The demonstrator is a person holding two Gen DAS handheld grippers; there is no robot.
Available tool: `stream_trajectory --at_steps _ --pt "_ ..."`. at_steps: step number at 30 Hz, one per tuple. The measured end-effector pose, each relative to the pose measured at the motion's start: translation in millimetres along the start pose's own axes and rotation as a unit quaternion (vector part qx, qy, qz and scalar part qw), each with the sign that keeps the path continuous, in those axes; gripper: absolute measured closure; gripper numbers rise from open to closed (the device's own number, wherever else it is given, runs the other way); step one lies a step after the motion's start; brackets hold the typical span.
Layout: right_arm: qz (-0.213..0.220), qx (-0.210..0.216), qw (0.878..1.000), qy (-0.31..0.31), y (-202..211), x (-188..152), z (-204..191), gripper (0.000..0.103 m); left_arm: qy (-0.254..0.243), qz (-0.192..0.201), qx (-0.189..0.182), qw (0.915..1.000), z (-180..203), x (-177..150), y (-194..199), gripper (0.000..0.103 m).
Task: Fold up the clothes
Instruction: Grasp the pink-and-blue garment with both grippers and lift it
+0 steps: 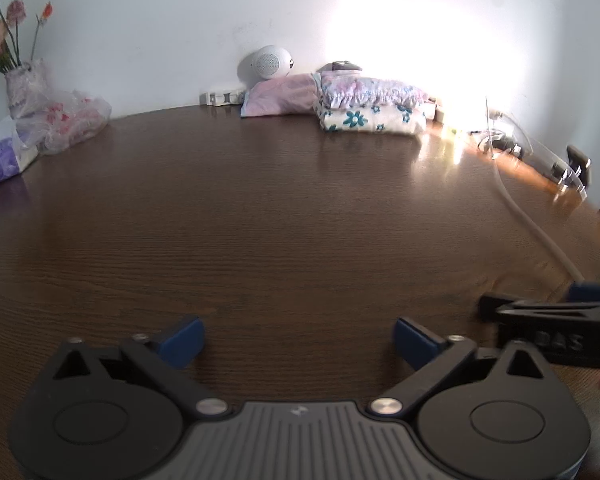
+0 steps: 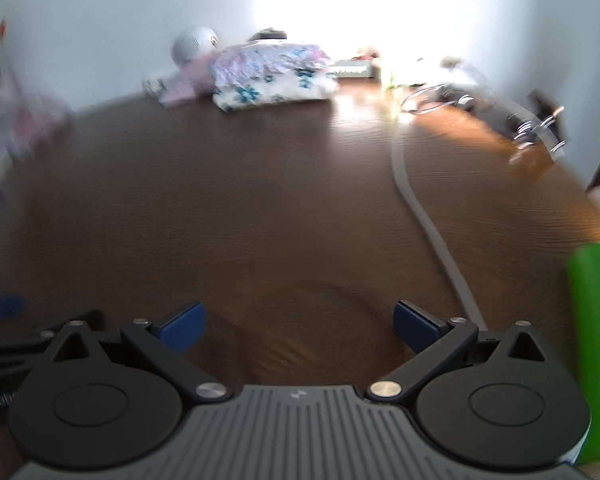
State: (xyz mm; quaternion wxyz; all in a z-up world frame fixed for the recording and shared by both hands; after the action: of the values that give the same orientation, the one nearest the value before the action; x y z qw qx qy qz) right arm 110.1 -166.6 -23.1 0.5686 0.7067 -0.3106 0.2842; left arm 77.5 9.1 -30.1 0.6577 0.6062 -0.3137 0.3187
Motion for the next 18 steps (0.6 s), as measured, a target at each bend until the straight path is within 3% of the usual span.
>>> stream_trajectory --at_steps 2,3,5,7,9,11,12,13,14,15,16,18 --pt "0.018 0.069 0.997 -0.043 3 43 -17 0.001 0.038 0.032 -0.042 0.9979 -20 48 8 0.009" --pt "0.035 0.105 0.992 -0.061 5 71 -27 0.000 0.059 0.048 -0.051 0.9958 -33 75 9 0.003" --pt "0.075 0.147 0.984 -0.068 -3 141 -47 0.000 0.087 0.085 -0.048 0.9914 -61 137 -2 0.000" --pt "0.107 0.175 0.977 -0.059 -28 216 -64 0.000 0.079 0.092 -0.053 0.9911 -79 192 -38 0.000" --pt "0.101 0.157 0.981 -0.046 -81 279 -76 0.001 0.084 0.094 -0.042 0.9912 -98 239 -85 0.000" --pt "0.048 0.163 0.985 -0.042 -149 310 -85 0.001 0.115 0.098 -0.035 0.9879 -121 268 -141 0.000" --pt "0.021 0.166 0.985 -0.040 -182 325 -90 0.003 0.129 0.072 -0.048 0.9879 -127 273 -171 0.000" --pt "-0.003 0.157 0.987 -0.045 -217 332 -89 0.006 0.142 0.040 -0.064 0.9870 -131 276 -201 0.000" --pt "-0.021 0.136 0.989 -0.048 -247 339 -85 0.022 0.154 0.009 -0.080 0.9847 -136 280 -231 0.001" --pt "-0.028 0.121 0.991 -0.049 -270 346 -84 0.031 0.172 -0.009 -0.071 0.9824 -142 281 -257 0.004" --pt "-0.040 0.115 0.992 -0.029 -291 347 -86 0.031 0.195 -0.014 -0.052 0.9793 -150 279 -276 0.006" --pt "-0.055 0.072 0.996 0.020 -322 345 -91 0.032 0.218 -0.016 -0.061 0.9739 -153 276 -309 0.006"
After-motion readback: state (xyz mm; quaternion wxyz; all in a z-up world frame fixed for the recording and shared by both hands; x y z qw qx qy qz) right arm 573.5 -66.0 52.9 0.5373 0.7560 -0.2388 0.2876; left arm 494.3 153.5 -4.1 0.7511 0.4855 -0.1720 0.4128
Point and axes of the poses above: each gripper's, at about its wrist camera, not at the fingertips, and y roughly against the way its jaws point, z to its right, x to its top, the point moved 9 cm from there along -y, roughly the way its jaws point, and after that the axes turned 3 degrees about z, right-handed, at the moved point
